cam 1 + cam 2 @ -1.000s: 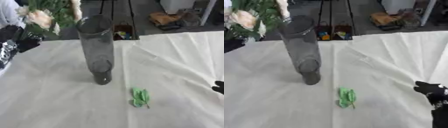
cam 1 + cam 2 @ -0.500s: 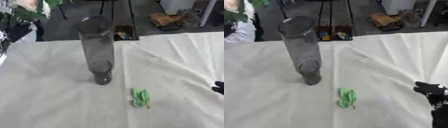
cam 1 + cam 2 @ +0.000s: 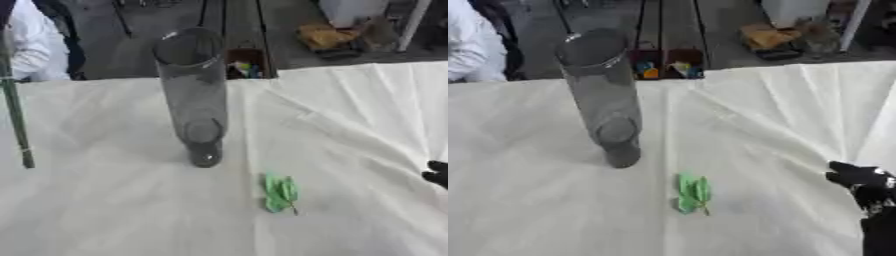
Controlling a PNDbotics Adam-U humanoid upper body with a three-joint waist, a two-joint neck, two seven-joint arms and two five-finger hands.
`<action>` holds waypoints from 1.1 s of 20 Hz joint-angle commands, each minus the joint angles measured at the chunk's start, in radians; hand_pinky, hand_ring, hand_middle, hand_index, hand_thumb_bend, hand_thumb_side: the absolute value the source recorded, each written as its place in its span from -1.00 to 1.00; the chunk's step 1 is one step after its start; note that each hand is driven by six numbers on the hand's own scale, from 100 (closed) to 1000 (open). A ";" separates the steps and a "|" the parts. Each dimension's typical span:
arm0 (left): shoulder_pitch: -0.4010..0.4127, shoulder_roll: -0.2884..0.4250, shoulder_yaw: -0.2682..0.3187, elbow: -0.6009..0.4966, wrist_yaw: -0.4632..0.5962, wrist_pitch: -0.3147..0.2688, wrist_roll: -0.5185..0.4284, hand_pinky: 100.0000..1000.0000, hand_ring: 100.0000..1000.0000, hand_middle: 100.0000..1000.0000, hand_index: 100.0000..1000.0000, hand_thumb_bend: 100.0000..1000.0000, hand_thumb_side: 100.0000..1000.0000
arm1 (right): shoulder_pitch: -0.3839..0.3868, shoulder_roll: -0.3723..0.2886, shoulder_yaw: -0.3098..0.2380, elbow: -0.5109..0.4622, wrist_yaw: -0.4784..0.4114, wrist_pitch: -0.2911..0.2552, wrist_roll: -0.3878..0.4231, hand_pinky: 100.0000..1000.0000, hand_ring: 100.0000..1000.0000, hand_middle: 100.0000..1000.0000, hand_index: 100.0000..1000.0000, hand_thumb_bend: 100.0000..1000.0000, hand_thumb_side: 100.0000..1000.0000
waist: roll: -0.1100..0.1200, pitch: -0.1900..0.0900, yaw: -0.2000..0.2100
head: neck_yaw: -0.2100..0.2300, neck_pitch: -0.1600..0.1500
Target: Arrange flowers into the vase.
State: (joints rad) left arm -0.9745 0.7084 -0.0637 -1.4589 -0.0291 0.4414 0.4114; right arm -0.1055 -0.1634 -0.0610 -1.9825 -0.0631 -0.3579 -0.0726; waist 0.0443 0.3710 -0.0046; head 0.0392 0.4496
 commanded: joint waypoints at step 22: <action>-0.229 0.006 -0.013 0.025 0.168 -0.224 0.225 -1.00 -1.00 -1.00 -1.00 -1.00 0.77 | 0.059 -0.039 0.022 -0.018 -0.018 0.012 0.043 0.39 0.44 0.01 0.14 -1.00 1.00 | 0.033 -0.097 -0.032 | 0.056 0.087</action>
State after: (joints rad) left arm -1.1788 0.6945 -0.0827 -1.4321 0.1465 0.2235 0.6358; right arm -0.0432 -0.1834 -0.0419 -1.9824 -0.0696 -0.3466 -0.0379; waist 0.0803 0.2960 -0.0362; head 0.0873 0.5266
